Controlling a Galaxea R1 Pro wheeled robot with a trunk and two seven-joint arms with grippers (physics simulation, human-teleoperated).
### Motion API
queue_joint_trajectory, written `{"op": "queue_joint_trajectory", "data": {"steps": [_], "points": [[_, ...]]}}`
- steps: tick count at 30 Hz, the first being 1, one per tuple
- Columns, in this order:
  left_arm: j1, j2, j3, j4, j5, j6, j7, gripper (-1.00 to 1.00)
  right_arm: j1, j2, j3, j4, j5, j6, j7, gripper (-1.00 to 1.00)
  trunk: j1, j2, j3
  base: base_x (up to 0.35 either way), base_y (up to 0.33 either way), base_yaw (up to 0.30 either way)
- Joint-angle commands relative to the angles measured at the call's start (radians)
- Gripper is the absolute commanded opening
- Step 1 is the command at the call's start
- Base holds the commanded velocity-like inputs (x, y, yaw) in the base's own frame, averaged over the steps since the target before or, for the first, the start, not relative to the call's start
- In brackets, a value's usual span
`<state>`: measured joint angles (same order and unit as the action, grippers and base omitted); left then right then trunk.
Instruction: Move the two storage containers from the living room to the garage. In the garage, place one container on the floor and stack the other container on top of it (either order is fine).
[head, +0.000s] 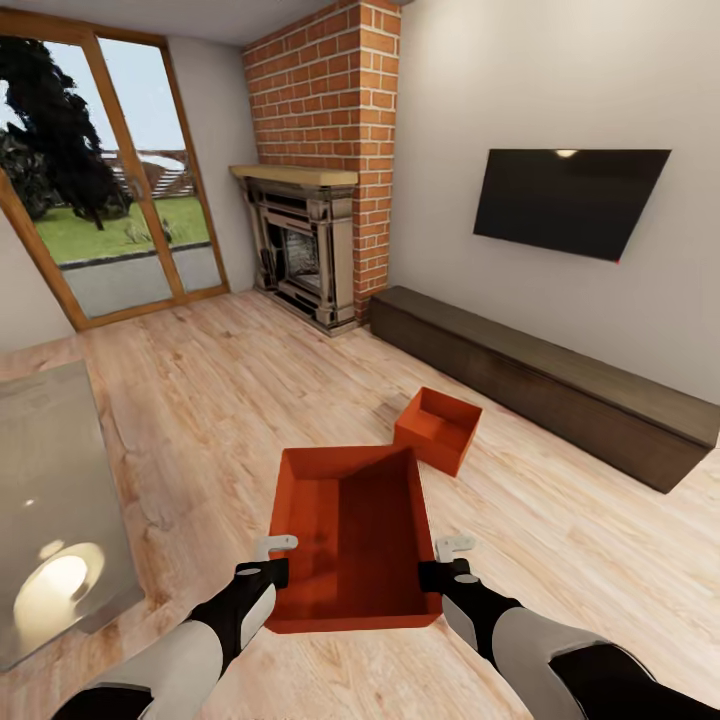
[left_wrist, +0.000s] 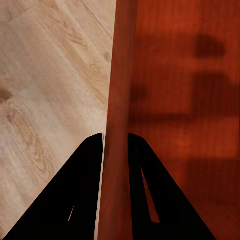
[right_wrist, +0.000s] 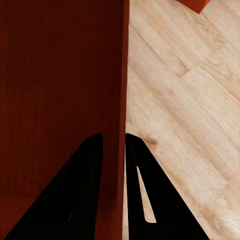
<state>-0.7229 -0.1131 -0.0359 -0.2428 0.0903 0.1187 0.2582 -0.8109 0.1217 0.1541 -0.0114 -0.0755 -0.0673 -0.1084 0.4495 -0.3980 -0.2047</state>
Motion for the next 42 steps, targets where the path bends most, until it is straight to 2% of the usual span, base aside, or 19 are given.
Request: {"op": "queue_joint_trajectory", "data": {"steps": [1, 13, 42], "points": [[-0.001, 0.004, 0.014, -0.006, -0.02, -0.004, 0.012, -1.0, -0.001, 0.0, -0.005, 0.005, -0.02, -0.005, -0.005, -1.0, 0.001, -0.002, -0.001, 0.0, 0.0, 0.29], [-0.001, 0.004, 0.014, -0.007, -0.02, -0.004, 0.012, -1.0, -0.001, 0.003, -0.004, 0.005, -0.02, -0.005, -0.007, -1.0, 0.001, -0.002, 0.013, 0.0, 0.0, 0.191], [-0.001, 0.004, 0.014, -0.007, -0.02, -0.004, 0.012, -1.0, -0.001, 0.001, -0.004, 0.005, -0.02, -0.005, -0.007, -1.0, 0.001, -0.002, 0.058, 0.0, 0.0, 0.091]]}}
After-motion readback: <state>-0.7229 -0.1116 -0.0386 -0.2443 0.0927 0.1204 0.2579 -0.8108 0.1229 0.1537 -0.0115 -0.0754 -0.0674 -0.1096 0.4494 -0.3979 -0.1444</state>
